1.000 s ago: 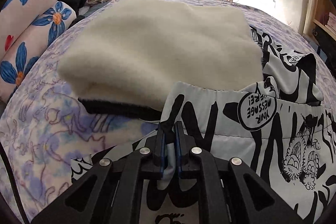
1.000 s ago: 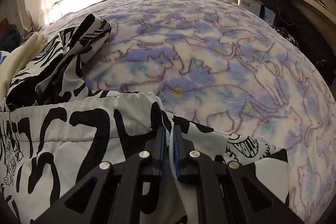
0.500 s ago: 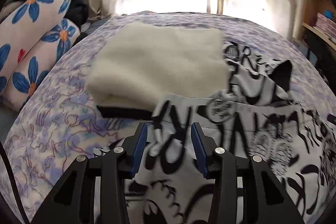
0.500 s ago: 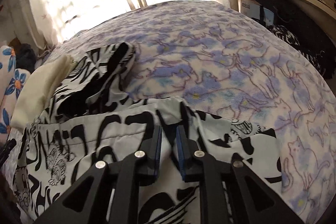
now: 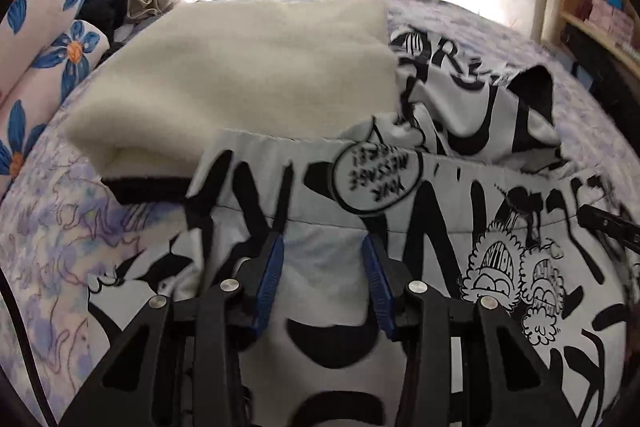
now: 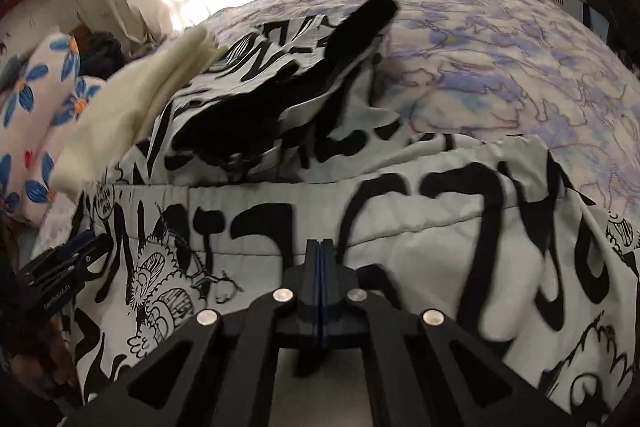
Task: Fold large clothes
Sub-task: 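Open both grippers on the folded hem and pull them back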
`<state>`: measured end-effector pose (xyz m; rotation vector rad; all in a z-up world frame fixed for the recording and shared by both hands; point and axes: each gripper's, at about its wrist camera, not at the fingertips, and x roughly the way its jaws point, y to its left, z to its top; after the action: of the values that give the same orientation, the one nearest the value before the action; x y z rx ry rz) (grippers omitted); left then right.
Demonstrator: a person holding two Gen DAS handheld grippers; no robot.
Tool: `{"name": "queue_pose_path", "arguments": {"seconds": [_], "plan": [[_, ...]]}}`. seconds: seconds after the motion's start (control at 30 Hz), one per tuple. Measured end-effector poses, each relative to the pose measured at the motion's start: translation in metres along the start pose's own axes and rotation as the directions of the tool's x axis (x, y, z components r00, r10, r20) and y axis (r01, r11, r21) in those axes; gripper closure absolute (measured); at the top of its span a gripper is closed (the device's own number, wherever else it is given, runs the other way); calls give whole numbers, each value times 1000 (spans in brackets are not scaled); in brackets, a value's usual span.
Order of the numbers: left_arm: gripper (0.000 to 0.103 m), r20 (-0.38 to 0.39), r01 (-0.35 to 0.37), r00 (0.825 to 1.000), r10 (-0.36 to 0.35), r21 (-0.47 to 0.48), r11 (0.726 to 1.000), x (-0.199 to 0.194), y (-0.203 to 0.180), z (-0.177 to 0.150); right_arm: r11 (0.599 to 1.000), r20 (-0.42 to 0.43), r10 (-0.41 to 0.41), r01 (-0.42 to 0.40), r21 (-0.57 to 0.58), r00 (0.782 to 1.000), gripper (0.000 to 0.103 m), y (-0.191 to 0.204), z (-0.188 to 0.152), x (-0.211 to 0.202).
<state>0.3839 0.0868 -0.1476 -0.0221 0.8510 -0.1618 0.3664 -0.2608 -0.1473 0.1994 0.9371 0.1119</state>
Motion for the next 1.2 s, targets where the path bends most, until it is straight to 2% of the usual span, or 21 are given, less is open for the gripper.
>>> {"name": "queue_pose_path", "arguments": {"seconds": [0.07,0.1,0.17,0.2,0.23,0.27,0.3,0.33,0.4,0.47,0.63,0.77,0.83,0.9,0.93,1.0,1.13,1.2], "plan": [[64,21,-50,999,50,7,999,-3,21,1,995,28,-100,100,-12,995,103,-28,1,-10],[64,22,-51,998,51,-1,999,-3,31,1,988,31,-155,156,-13,987,103,-40,1,-13],[64,-1,-20,1000,20,-47,999,1,55,1,952,36,-306,306,-9,951,103,-78,-2,-19],[63,-13,-21,1000,20,-77,997,3,66,1,961,25,-276,276,31,961,103,-99,-4,-22],[61,-26,-55,998,53,-117,992,5,78,1,977,12,-184,181,114,983,103,-122,-6,-28],[51,-35,-52,998,47,-145,988,5,87,-1,973,11,-161,157,171,987,103,-135,-7,-32],[46,-45,-28,999,20,-198,980,7,99,-2,970,14,-146,140,200,989,103,-142,-7,-36],[46,-52,-16,999,4,-238,971,7,108,-4,969,16,-148,142,201,989,103,-141,-6,-38],[46,-57,-22,998,7,-261,965,3,112,-5,967,8,-201,197,163,980,103,-128,-7,-39],[47,-46,-57,998,48,-239,969,-11,108,-6,966,5,-227,224,126,974,102,-108,-8,-45],[47,3,-70,997,71,-130,989,-64,82,-23,995,46,-94,93,26,994,101,-58,-34,-82],[47,-13,-28,1000,27,-84,996,-94,62,-51,999,17,12,-11,-41,1000,101,-16,-73,-99],[47,-22,-9,1000,7,-89,996,-104,58,-75,998,-10,30,-30,-53,1000,101,-7,-90,-98],[47,-37,-42,999,39,-81,996,-107,56,-96,998,-32,3,-5,-62,999,101,-8,-102,-95],[47,-51,-69,997,66,-80,994,-105,60,-104,997,-45,-41,38,-66,998,101,-15,-110,-92],[49,-77,-94,993,87,-89,992,-99,71,-120,997,-47,-69,67,-43,996,101,-31,-119,-97],[53,-43,-110,993,108,-46,993,-105,78,-134,981,-28,-188,190,51,982,102,-82,-128,-121],[53,-42,-137,990,136,-19,990,-109,73,-137,981,-15,-156,157,110,988,103,-106,-132,-133]]}}
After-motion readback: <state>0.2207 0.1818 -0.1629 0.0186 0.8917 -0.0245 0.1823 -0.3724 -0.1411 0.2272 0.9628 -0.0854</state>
